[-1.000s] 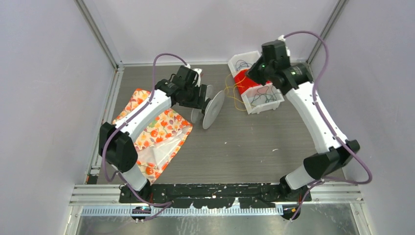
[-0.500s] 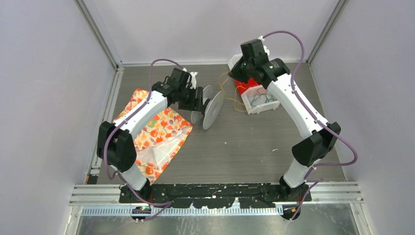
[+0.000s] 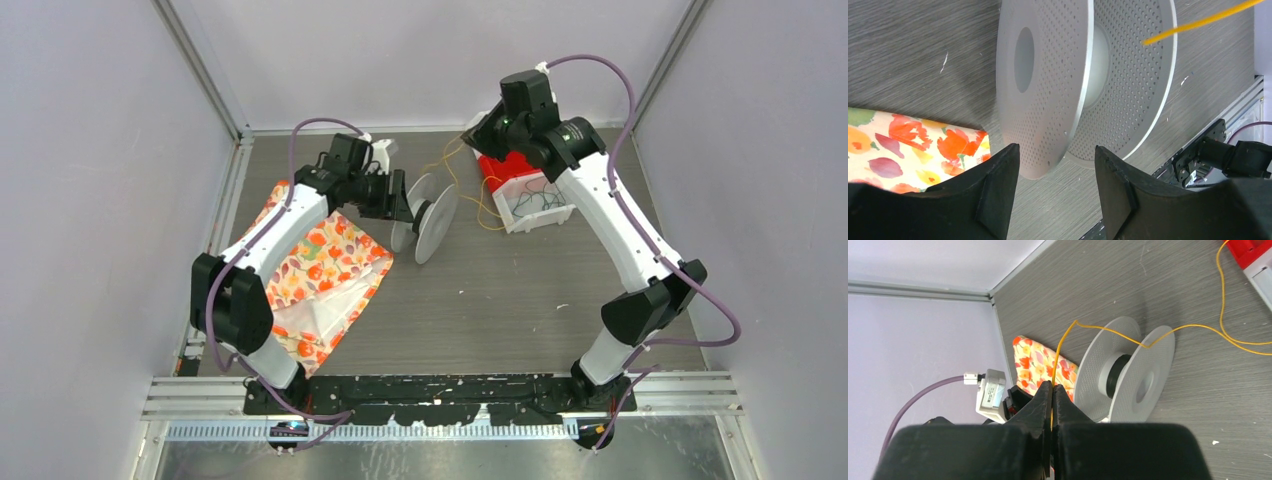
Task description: Wrap the cables
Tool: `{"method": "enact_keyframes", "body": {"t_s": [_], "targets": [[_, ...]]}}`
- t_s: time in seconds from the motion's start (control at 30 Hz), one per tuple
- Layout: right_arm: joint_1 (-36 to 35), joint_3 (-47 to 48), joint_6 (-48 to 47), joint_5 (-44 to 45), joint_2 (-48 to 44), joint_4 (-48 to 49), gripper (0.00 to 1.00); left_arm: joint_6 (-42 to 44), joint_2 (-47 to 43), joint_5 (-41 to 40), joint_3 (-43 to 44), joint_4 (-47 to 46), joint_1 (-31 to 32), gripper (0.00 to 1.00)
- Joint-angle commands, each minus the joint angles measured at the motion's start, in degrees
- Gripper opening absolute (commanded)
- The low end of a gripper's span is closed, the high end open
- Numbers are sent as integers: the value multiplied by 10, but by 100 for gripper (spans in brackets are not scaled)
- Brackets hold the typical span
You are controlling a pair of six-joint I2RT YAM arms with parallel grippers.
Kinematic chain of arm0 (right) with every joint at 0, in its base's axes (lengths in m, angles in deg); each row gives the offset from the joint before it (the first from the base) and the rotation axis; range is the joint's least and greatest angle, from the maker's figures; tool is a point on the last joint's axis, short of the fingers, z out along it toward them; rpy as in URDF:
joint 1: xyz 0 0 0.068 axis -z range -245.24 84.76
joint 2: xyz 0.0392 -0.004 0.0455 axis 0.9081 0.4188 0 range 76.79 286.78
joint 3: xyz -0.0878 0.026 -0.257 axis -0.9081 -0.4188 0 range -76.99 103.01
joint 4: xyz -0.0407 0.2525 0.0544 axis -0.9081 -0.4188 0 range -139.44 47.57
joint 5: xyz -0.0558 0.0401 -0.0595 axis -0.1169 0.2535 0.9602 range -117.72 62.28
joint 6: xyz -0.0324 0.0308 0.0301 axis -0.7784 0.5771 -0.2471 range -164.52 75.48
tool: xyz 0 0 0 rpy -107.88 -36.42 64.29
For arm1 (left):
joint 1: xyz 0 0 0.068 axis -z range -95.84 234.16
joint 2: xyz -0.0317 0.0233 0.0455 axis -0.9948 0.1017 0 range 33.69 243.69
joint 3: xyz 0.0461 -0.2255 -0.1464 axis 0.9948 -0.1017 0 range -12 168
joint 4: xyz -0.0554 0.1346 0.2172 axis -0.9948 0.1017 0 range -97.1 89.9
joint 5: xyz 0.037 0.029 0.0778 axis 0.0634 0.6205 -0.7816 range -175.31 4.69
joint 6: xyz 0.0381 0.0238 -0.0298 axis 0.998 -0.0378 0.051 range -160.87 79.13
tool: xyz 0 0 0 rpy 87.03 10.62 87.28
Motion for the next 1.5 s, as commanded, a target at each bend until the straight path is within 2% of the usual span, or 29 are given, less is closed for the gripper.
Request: {"method": "enact_keyframes", "body": {"t_s": [0.0,0.3,0.47,0.7,0.83,0.9,1.07,1.23,1.47], "targets": [[-16,17,22,2,10,31,0,11,-19,24,0,-24,-2,58],[-35,14,36,-4,44,47,0,22,-26,14,3,-17,-3,57],[-35,-7,29,13,21,51,0,34,-32,9,6,-3,-9,59],[-31,21,23,21,-7,33,0,40,-26,10,6,-6,-11,63],[-27,22,5,57,-31,16,0,44,-30,5,9,-3,-12,63],[-27,19,-5,70,-36,4,1,52,-35,6,8,-6,-12,67],[-27,-29,-8,81,-55,4,1,73,-61,-19,-6,-22,-13,71],[-26,-49,-8,70,-51,6,1,86,-80,-26,-19,-30,-14,71],[-27,-41,-6,46,-19,13,0,87,-51,6,19,4,-14,75]]}}
